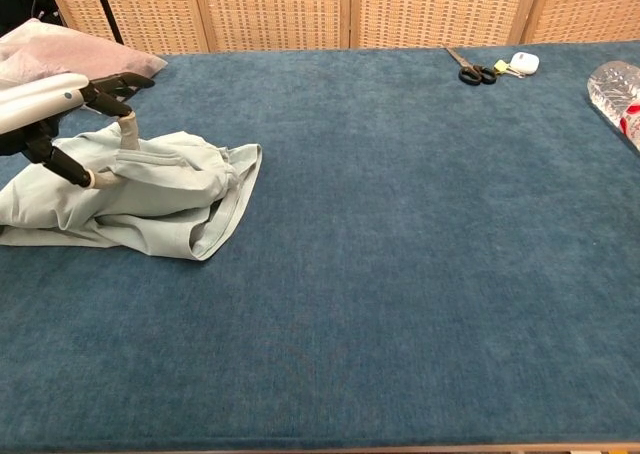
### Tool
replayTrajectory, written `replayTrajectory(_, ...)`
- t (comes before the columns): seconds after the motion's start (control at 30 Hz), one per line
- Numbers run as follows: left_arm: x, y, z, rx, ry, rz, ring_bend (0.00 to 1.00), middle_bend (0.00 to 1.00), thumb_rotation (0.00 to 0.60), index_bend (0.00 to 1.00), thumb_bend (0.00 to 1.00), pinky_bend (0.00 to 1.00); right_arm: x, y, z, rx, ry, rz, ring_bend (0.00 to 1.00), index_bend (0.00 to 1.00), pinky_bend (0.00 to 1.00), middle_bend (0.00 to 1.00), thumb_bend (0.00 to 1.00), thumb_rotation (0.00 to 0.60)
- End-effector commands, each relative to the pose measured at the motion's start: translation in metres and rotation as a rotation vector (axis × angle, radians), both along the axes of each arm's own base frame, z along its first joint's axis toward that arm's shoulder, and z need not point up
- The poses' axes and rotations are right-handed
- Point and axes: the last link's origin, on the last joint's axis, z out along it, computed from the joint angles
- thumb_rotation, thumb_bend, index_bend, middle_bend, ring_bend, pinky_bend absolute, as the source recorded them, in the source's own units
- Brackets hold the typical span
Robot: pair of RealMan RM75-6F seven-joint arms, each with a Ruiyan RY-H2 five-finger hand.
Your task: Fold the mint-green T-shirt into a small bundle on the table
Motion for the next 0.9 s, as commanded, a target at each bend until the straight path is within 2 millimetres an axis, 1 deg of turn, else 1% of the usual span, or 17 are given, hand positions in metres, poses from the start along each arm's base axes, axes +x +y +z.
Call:
replayTrajectory(0.03, 0.004, -0.01, -0.001, -0.009, 0.059, -0.085, 0.0, 0.0, 0.6, 0.61, 0.31, 0.0, 0.0, 0.0, 0.0, 0.001, 0.001, -0.002, 0.0, 0.0, 0.0, 0.0, 0.04, 0.6)
replayTrajectory(0.23, 0.011, -0.023, -0.009, -0.003, 0.157, -0.21, 0.0, 0.0, 0.6, 0.61, 0.31, 0.0, 0.0, 0.0, 0.0, 0.004, 0.002, -0.003, 0.0, 0.0, 0.0, 0.0, 0.05, 0.6)
replayTrajectory(0.63, 0.021, -0.034, -0.034, 0.005, 0.273, -0.344, 0.0, 0.0, 0.6, 0.61, 0.3, 0.0, 0.0, 0.001, 0.001, 0.004, 0.0, -0.006, 0.0, 0.0, 0.0, 0.0, 0.05, 0.6)
replayTrajectory(0.9, 0.025, -0.042, -0.04, 0.024, 0.324, -0.445, 0.0, 0.0, 0.6, 0.61, 0.3, 0.0, 0.0, 0.001, 0.002, 0.003, -0.004, -0.007, 0.0, 0.0, 0.0, 0.0, 0.05, 0.6)
